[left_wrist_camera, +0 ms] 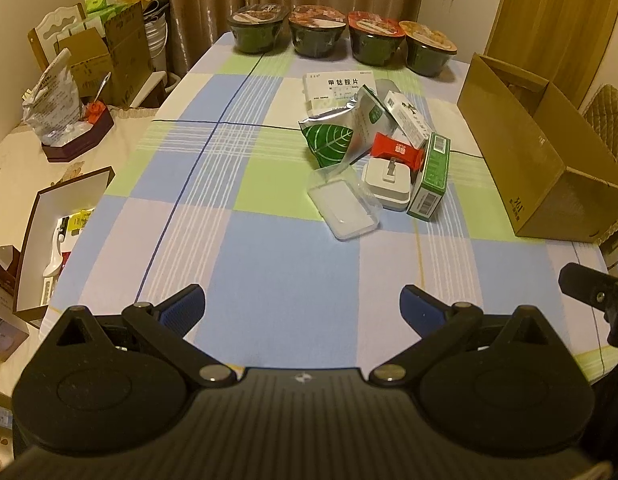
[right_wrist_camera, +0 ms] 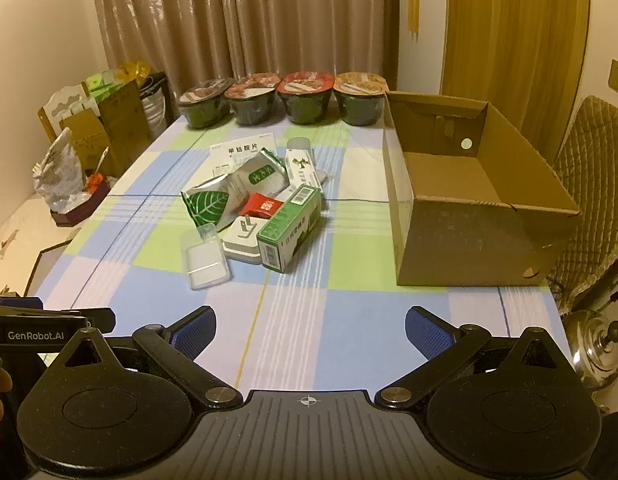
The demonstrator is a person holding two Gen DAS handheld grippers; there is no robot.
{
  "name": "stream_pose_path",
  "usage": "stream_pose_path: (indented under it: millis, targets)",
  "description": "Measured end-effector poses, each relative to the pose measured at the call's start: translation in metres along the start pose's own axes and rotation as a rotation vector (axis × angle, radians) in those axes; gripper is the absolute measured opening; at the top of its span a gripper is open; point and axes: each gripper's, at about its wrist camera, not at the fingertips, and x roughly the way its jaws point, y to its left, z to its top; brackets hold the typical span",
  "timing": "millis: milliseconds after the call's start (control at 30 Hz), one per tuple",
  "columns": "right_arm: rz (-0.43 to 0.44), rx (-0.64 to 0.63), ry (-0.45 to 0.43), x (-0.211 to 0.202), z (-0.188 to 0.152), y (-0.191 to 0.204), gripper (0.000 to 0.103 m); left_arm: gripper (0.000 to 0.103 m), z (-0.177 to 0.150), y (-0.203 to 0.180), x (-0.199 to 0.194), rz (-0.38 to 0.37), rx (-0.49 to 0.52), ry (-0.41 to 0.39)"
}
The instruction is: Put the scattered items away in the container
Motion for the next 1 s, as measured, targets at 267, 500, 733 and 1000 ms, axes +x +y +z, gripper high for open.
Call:
stream_pose_path:
  millis: [267,500,733,1000]
  targets:
    - [0.003,0.002,0.014,0.0025,-0.0011,-0.0014,0.103,0.102,-0.0002,-0.0003,0.0011,0.003,0.001,0.009]
    - [0.003,0.001,0.021,0.0031,-0.0012,-0.0007,0.103,0.102,-0.0001,0.0011,0.0024,0.004,-0.003,0.014]
    - [0.004,-0.003,0.026,0.0036,-0.0019,0.0,0.103,0.102,-0.0003,0.0016,0.0041,0.007,-0.008,0.018]
    - [0.005,-0.003,0.031,0.0053,-0.0019,0.0005,0.103,0.102,-0.0026,0.0022,0.0058,0.006,-0.013,0.021]
